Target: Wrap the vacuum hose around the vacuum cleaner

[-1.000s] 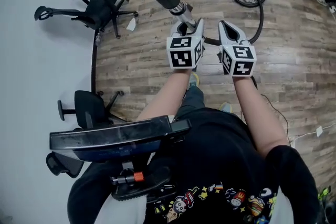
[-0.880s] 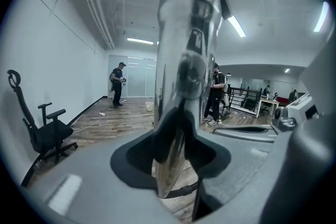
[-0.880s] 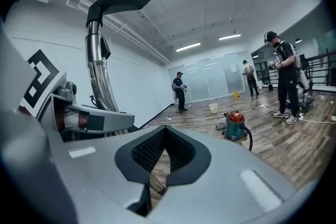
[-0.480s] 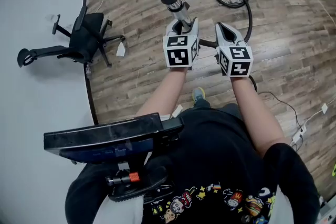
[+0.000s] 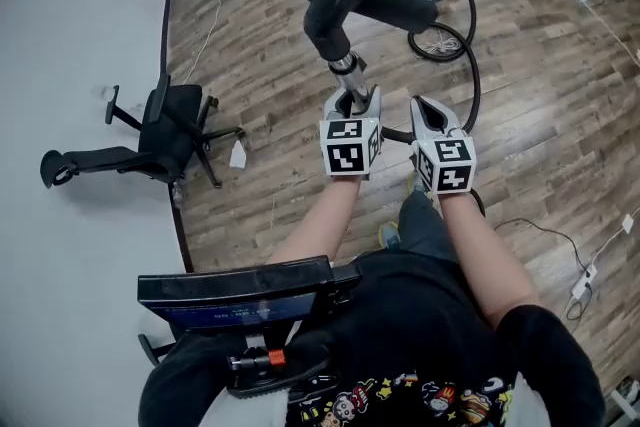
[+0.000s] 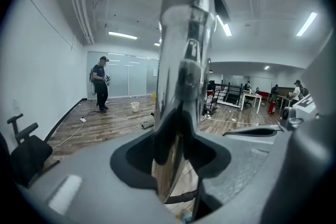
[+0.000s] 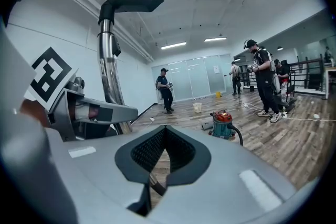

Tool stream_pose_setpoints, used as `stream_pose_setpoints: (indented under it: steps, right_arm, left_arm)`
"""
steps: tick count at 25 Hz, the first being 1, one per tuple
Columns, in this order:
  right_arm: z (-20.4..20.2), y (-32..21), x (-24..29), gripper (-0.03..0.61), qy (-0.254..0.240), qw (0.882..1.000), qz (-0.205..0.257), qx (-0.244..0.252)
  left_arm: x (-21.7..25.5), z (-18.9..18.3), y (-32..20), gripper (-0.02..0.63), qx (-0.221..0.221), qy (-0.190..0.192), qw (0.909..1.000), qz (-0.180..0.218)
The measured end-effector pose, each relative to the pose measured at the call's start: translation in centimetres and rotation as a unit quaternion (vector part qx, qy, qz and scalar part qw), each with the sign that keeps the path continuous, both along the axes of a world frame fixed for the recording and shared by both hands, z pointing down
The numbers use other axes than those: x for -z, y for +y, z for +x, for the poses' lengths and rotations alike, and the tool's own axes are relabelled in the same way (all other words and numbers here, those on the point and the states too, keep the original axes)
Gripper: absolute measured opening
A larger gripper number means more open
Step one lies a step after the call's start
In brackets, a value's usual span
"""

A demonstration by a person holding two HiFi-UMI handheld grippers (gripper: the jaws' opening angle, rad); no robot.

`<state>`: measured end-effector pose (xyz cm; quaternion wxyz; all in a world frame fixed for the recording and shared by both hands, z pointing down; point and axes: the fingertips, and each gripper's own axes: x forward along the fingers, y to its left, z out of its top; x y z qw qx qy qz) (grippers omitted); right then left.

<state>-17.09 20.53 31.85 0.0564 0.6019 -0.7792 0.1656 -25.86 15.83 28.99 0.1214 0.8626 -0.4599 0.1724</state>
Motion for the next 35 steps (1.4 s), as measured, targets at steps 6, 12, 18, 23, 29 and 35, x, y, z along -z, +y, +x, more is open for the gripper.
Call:
stream_pose_setpoints:
  steps: [6,12,18,23,29,35]
  right_arm:
    - [2.5,-7.0,-2.5,0.021,-0.013,1.000,-0.016,-0.005]
    - [6.8,-17.2,-2.9,0.021,-0.028,1.000,-0.007,0.002]
    - [11.4,-23.8,-4.3,0.021,-0.031,0.999,-0.010,0.002]
    - [13.7,-27.8,-4.5,0.021,-0.034,0.999,-0.017,-0.005]
    - [15.2,-30.9,-5.6,0.021,-0.026,0.998,-0.035,-0.034]
    - [17.3,-35.0,-5.7,0.021,-0.017,0.993,-0.043,-0.110]
  left_arm:
    - [-1.4,2.7,-6.8,0.166,-0.009,-0.010,0.9998,-0.013]
    - [-1.3,7.8,-16.7,0.166,-0.019,-0.029,0.9994,0.005]
    - [-2.6,11.7,-22.9,0.166,-0.023,-0.045,0.9987,0.009]
    - [-2.4,14.9,-27.1,0.166,-0.042,-0.045,0.9981,0.011]
    - [-3.5,17.1,-31.4,0.164,-0.085,-0.044,0.9954,0.001]
    - [-4.3,18.9,-36.9,0.165,-0.154,-0.049,0.9868,0.001]
